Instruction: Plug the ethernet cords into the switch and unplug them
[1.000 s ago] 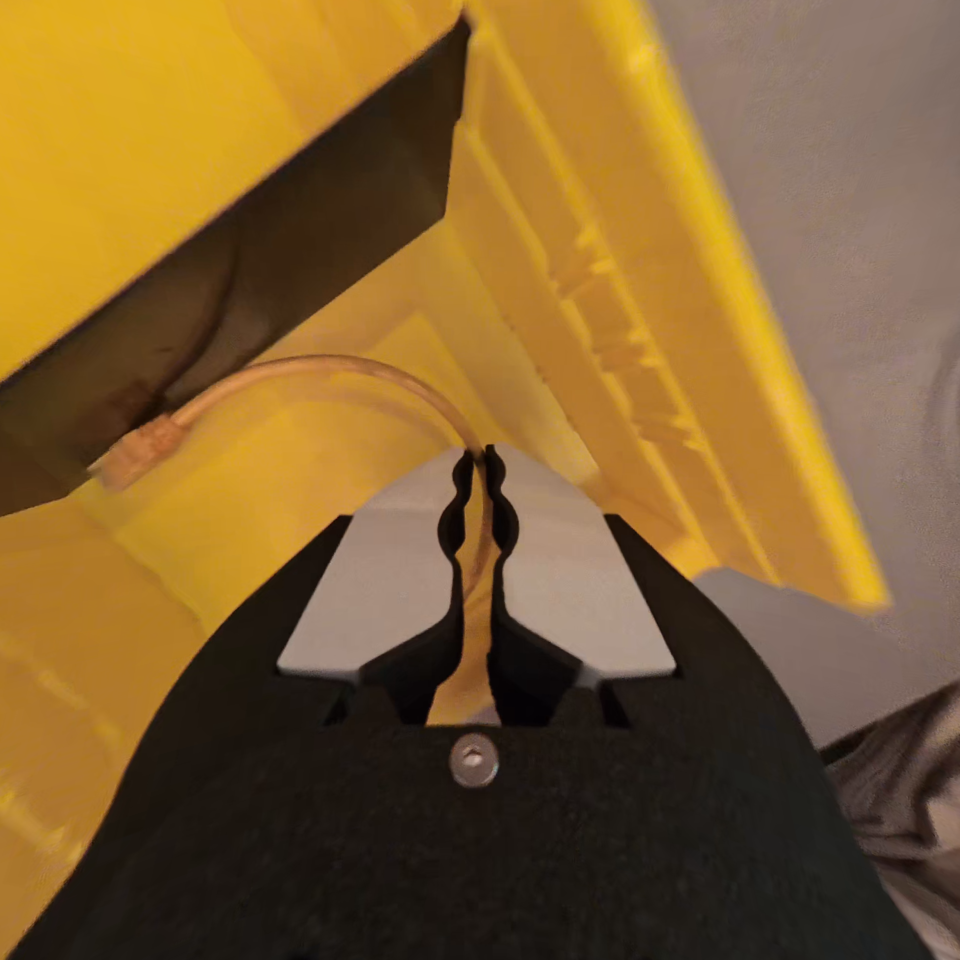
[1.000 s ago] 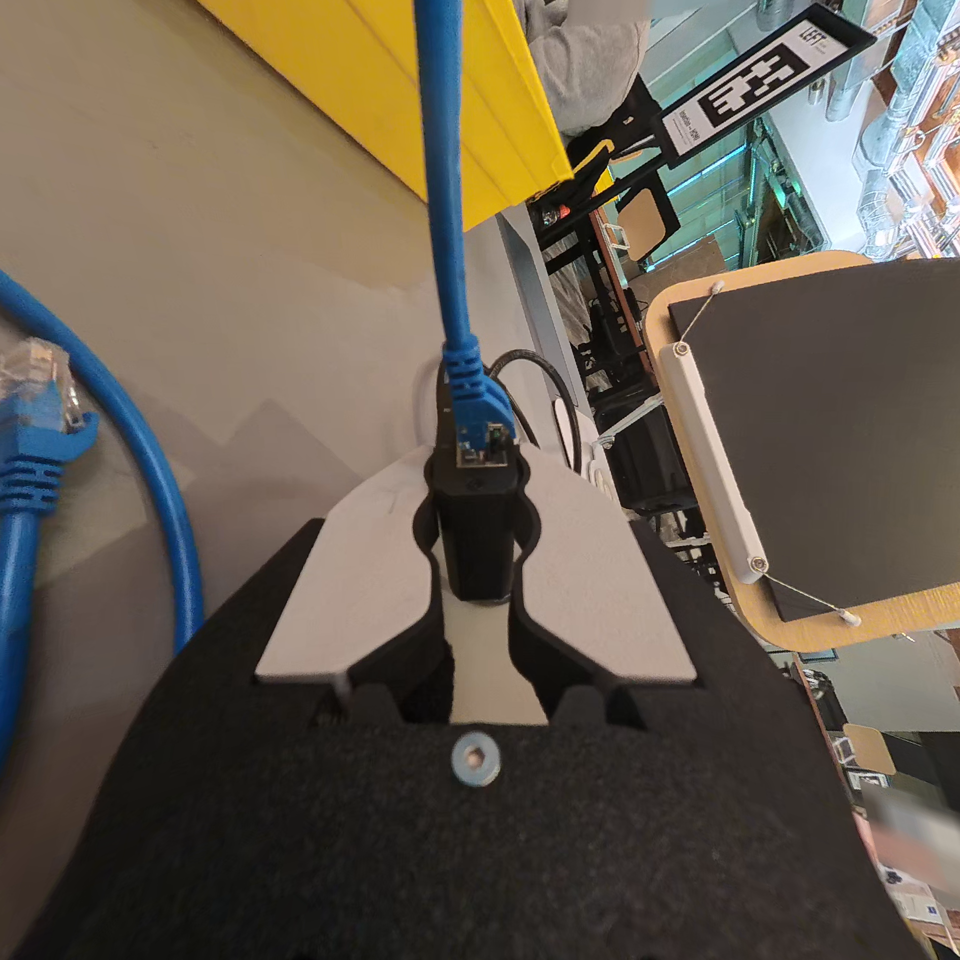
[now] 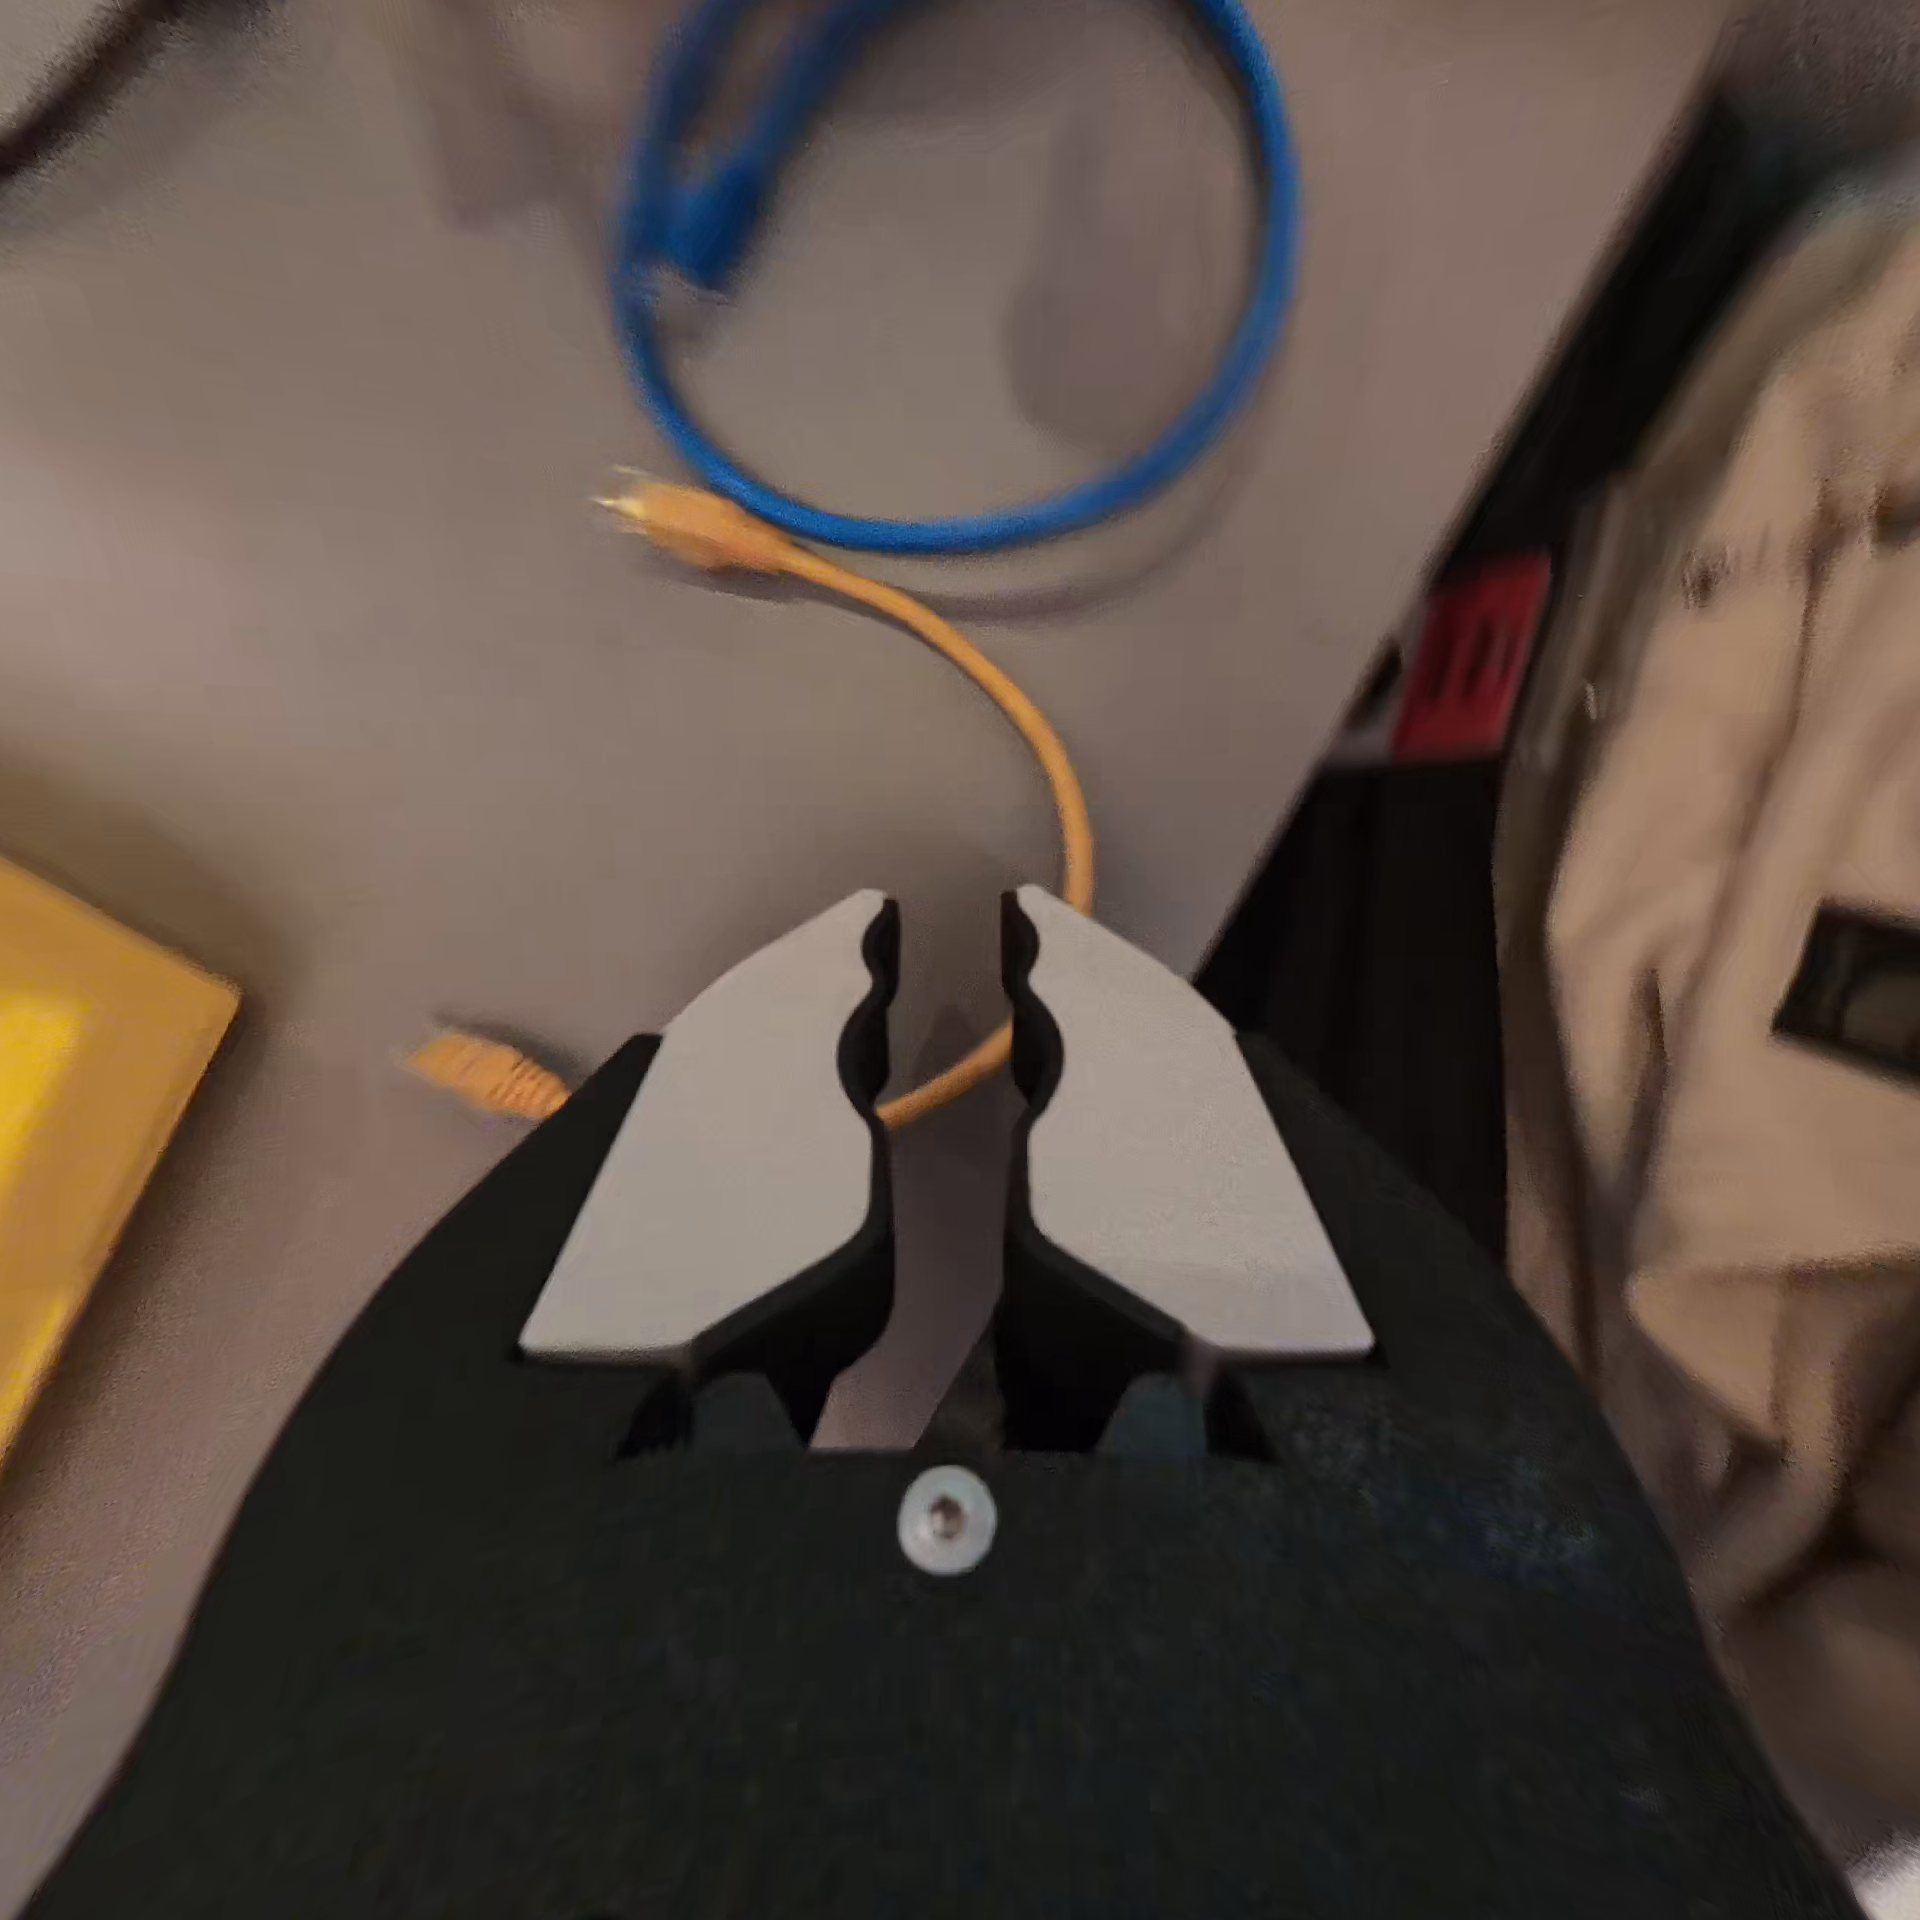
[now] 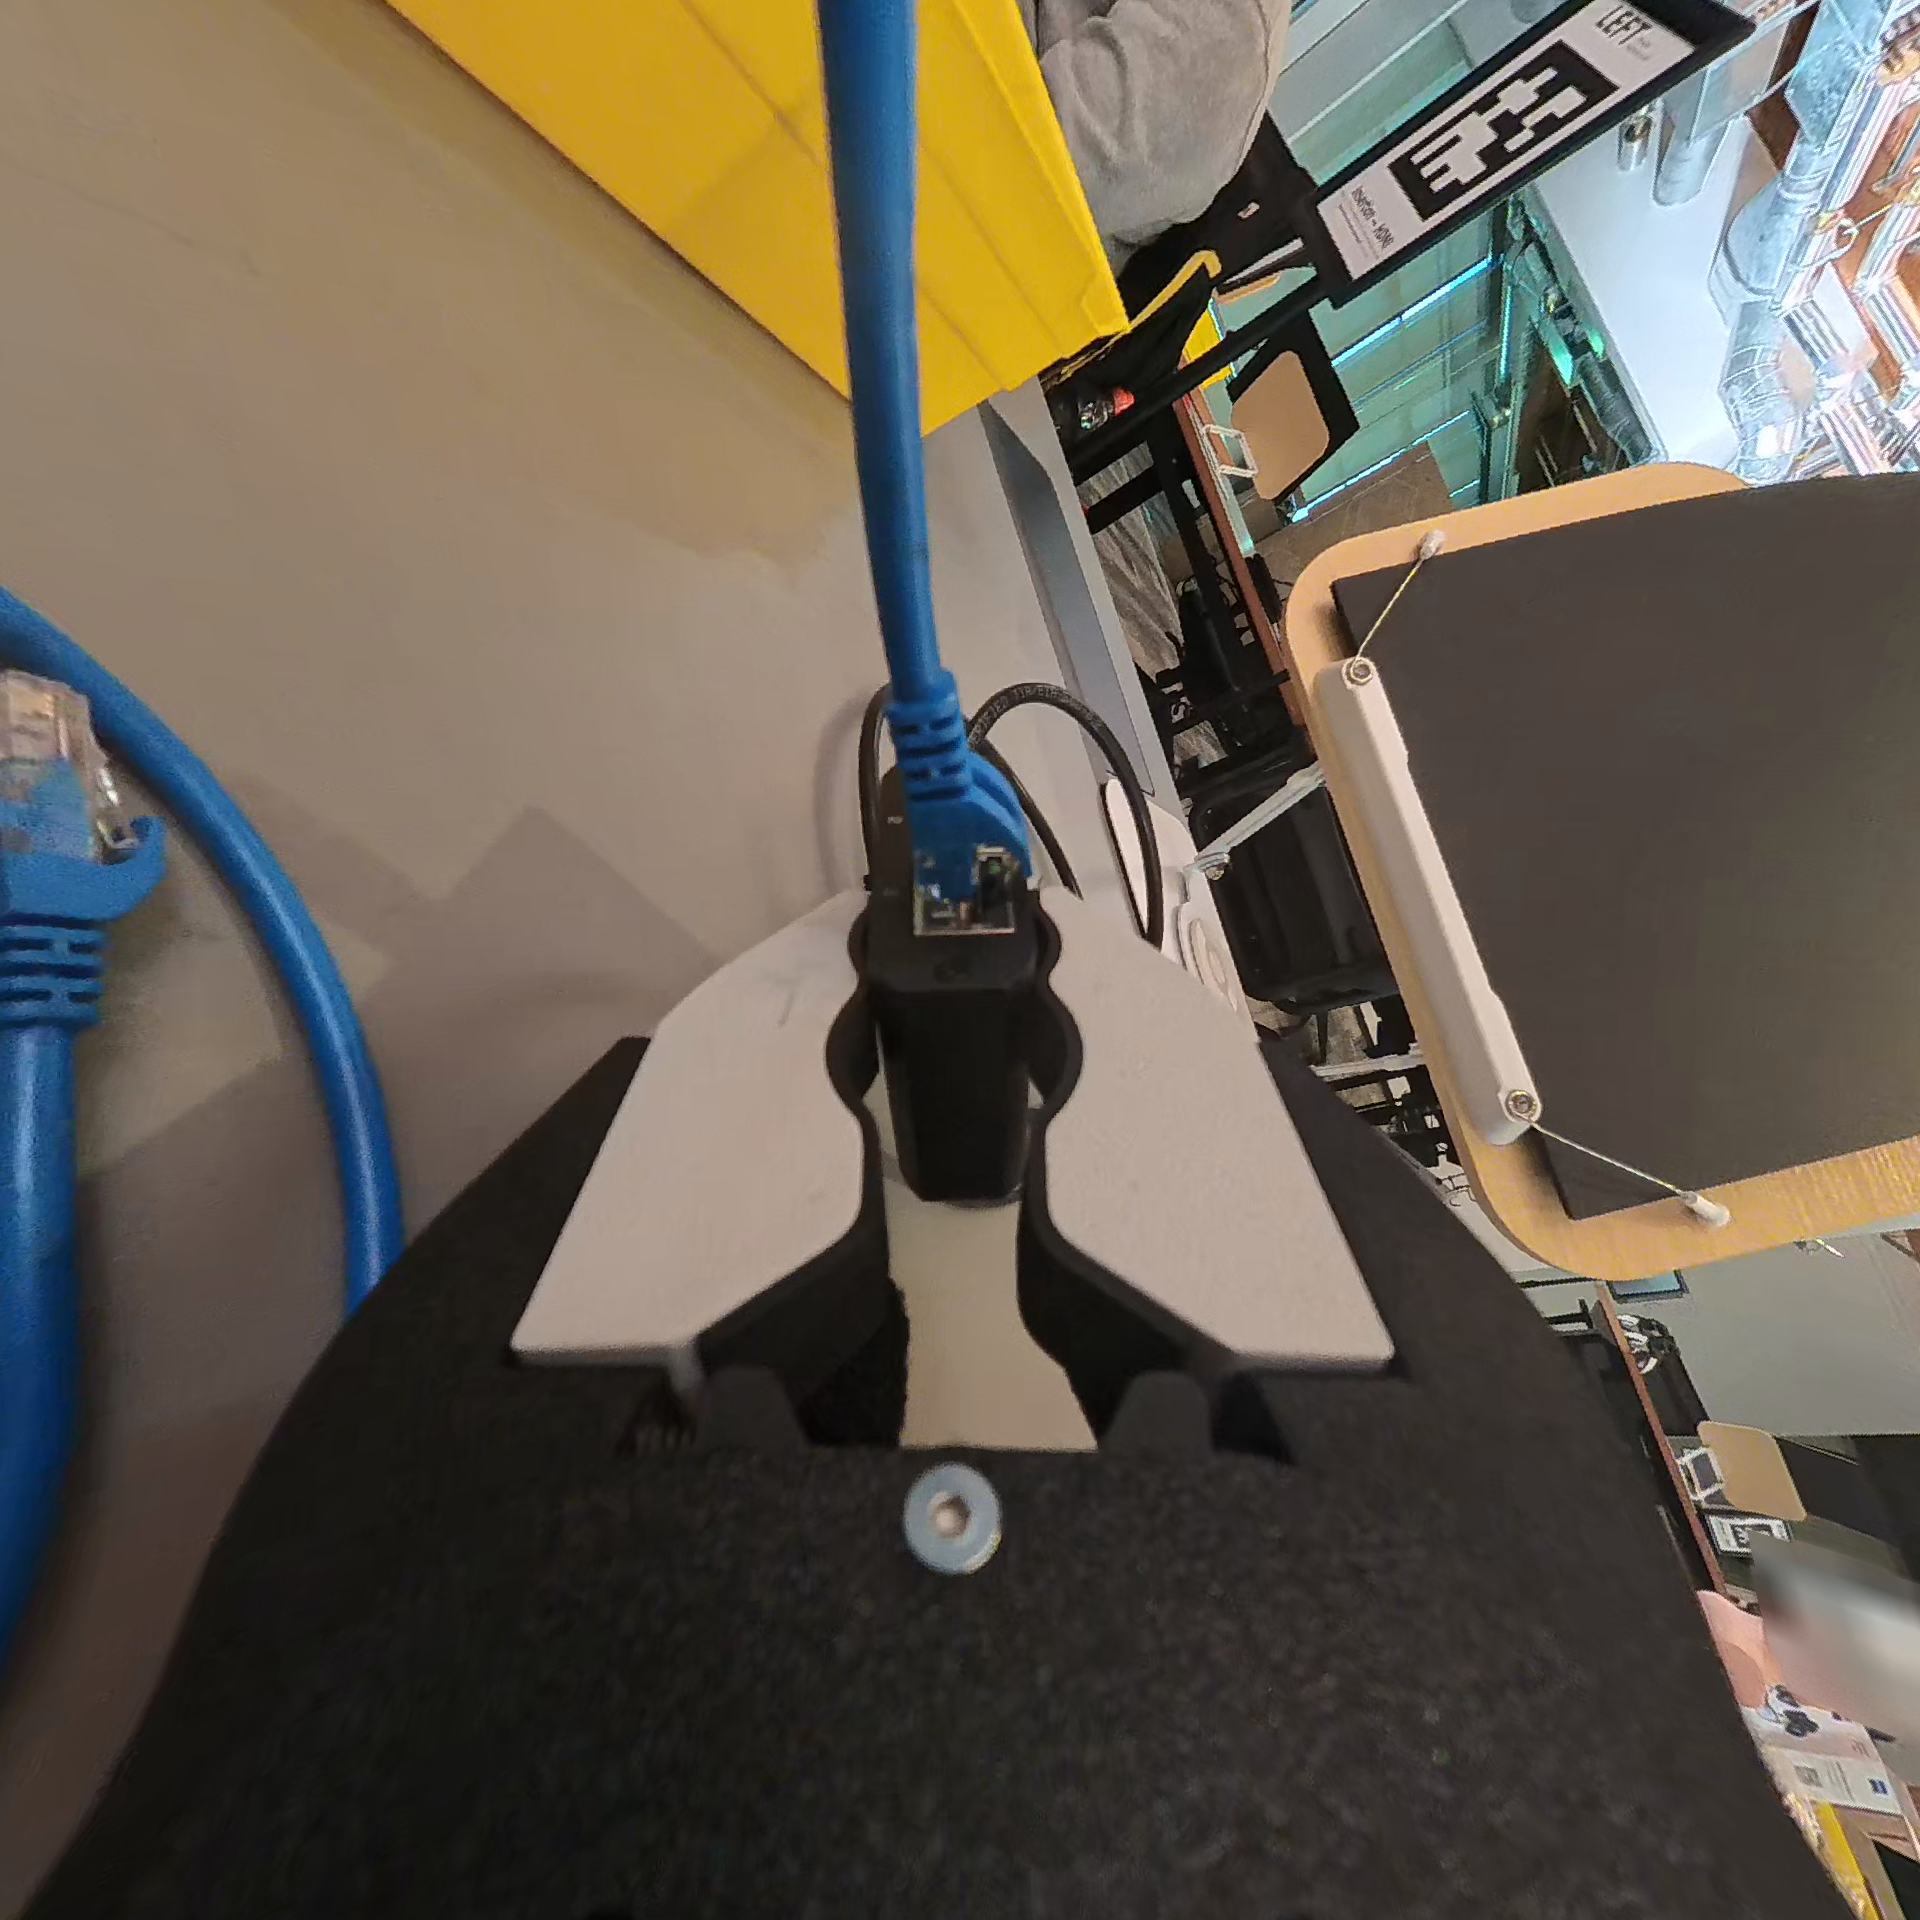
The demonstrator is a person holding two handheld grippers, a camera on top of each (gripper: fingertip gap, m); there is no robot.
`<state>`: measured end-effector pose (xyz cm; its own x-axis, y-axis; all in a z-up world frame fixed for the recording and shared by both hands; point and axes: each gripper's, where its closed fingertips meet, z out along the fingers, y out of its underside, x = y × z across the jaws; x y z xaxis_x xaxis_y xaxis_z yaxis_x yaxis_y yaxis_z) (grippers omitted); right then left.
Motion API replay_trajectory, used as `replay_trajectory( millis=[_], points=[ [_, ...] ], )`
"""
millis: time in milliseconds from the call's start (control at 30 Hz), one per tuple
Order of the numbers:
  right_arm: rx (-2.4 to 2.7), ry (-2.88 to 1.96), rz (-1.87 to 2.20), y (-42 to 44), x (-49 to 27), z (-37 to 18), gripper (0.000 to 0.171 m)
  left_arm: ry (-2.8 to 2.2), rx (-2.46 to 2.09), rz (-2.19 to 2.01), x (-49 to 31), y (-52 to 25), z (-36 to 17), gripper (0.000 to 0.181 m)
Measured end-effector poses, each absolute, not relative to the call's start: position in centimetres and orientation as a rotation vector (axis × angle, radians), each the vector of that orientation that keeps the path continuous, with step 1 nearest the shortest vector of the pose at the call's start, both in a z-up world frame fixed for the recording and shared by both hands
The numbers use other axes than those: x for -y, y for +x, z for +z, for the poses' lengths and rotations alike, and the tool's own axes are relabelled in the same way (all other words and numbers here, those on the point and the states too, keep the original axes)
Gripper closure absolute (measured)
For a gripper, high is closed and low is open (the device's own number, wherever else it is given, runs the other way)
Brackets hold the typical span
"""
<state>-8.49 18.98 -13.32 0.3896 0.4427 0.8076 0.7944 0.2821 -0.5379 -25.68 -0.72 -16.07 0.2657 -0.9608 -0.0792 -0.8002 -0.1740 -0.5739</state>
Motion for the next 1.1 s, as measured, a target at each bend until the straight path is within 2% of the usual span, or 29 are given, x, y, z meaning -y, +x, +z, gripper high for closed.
replay_trajectory(
  millis=[167,333,533,633,733,767,800,833,900,1000,1100],
  points=[
    [1.241,-1.349,-0.347,-8.5,-19.0,-13.4,0.147,-2.132,-1.059,-0.618,-2.3,-24.3,-14.4,0.155],
    [1.244,-1.350,-0.346,-8.5,-19.0,-13.5,0.147,-2.155,-1.057,-0.476,-2.2,-21.5,-15.5,0.150],
    [1.247,-1.353,-0.342,-8.5,-19.0,-13.5,0.147,-2.257,-0.775,0.014,-5.9,-29.4,-15.9,0.156],
    [1.252,-1.354,-0.339,-8.6,-19.0,-13.6,0.147,-2.399,-0.589,-0.043,-5.4,-32.8,-17.9,0.152],
    [1.261,-1.352,-0.342,-8.7,-19.0,-13.7,0.147,-2.454,-0.513,-0.184,-4.6,-32.7,-19.5,0.151],
    [1.263,-1.350,-0.345,-8.7,-19.0,-13.7,0.147,-2.444,-0.510,-0.211,-4.6,-32.3,-19.5,0.152],
    [1.263,-1.350,-0.346,-8.7,-19.0,-13.8,0.147,-2.437,-0.530,-0.227,-4.6,-31.8,-19.5,0.164],
    [1.263,-1.351,-0.345,-8.7,-19.0,-13.8,0.147,-2.429,-0.560,-0.236,-4.5,-31.4,-19.6,0.169],
    [1.260,-1.351,-0.344,-8.7,-19.0,-13.7,0.147,-2.441,-0.576,-0.233,-4.7,-31.3,-19.6,0.173],
    [1.256,-1.355,-0.346,-8.6,-19.1,-13.7,0.147,-2.367,-0.538,-0.065,-6.5,-34.6,-16.6,0.176],
    [1.255,-1.356,-0.343,-8.6,-19.1,-13.7,0.147,-2.104,-0.528,0.184,-8.4,-38.2,-8.1,0.177]
  ],
)
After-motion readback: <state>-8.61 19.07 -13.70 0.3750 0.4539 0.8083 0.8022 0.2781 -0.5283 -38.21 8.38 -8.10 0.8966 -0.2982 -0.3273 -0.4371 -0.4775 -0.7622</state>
